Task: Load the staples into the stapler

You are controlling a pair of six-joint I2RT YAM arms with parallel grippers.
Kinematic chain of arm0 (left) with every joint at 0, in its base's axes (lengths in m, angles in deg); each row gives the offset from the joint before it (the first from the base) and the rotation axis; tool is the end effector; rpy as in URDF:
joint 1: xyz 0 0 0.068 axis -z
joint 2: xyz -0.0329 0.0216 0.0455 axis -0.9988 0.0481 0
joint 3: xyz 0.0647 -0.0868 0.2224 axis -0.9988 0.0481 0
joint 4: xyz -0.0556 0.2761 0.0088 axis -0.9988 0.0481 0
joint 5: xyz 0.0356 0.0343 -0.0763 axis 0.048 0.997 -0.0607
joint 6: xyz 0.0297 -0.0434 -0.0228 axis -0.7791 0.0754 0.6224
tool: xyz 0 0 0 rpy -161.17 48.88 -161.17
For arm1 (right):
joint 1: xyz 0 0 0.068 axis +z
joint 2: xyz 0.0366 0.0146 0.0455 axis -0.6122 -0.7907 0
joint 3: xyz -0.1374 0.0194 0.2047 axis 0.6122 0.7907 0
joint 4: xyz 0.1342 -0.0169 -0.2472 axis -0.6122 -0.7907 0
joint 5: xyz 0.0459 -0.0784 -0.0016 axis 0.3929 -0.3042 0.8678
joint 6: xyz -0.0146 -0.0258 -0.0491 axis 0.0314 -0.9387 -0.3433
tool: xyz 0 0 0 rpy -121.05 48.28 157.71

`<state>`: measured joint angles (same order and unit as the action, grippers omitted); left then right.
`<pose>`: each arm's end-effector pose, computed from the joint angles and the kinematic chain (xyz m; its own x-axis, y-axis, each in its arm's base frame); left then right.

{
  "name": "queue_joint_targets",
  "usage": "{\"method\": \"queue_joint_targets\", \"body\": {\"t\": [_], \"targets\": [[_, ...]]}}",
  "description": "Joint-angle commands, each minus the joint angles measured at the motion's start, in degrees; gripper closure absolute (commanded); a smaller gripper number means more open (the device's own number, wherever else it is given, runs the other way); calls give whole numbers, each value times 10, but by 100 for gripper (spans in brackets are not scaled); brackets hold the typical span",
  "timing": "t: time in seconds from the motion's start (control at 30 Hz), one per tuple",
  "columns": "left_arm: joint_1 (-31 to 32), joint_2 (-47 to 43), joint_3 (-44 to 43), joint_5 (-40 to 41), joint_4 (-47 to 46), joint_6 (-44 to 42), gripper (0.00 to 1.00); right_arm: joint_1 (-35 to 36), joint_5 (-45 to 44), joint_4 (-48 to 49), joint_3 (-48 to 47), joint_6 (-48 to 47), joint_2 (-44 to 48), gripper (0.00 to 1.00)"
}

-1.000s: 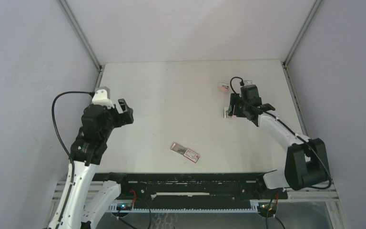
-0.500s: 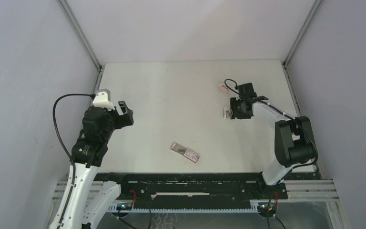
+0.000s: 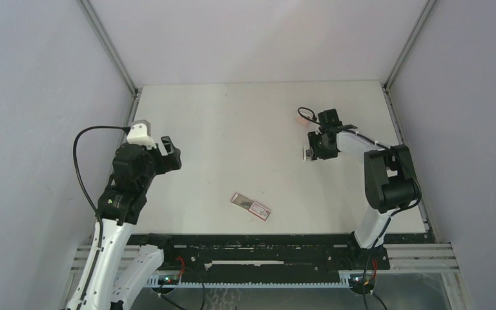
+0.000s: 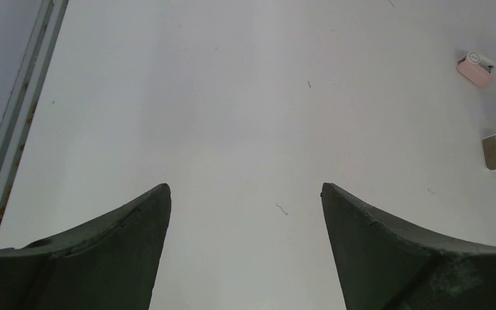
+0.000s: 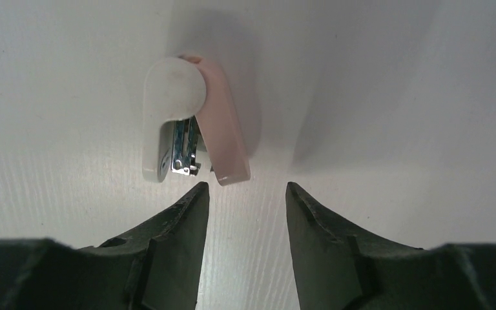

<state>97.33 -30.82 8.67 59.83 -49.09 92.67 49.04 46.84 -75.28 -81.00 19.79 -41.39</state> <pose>0.1877 -0.0274 0.3297 -0.3714 -0.1764 -0.9116 -0.0511 0.9842 -0.1696 0.3528 0.0709 0.1263 -0.9059 -0.0936 -0.4129 -0.1225 0.9915 0.0439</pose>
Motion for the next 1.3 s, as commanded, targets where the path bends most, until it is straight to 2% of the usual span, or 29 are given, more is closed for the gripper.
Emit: {"method": "queue_joint_targets", "body": {"t": [0.0,0.33,0.63,0.73,0.83,0.93,1.07,1.17,1.27], "targets": [[-3,0,10,-5,-23,-4,10,7,2,14,-40,-32,-20,54],[-4,1,10,-2,-23,-6,10,21,49,40,-43,-68,-39,62],[-4,1,14,-3,-22,-8,10,45,52,40,-44,-66,-33,84],[-4,5,10,-4,-18,3,13,60,47,34,-44,-51,-23,91],[7,5,13,-35,-20,58,20,83,37,13,-44,-20,-6,96],[72,1,63,-47,-99,126,22,108,46,-11,-40,28,21,98],[226,47,124,-9,-241,188,22,144,67,-23,-23,89,81,97],[306,117,148,-11,-361,197,22,169,85,-31,-8,129,125,96],[357,192,139,-30,-436,188,22,195,89,-40,2,161,158,96]]}}
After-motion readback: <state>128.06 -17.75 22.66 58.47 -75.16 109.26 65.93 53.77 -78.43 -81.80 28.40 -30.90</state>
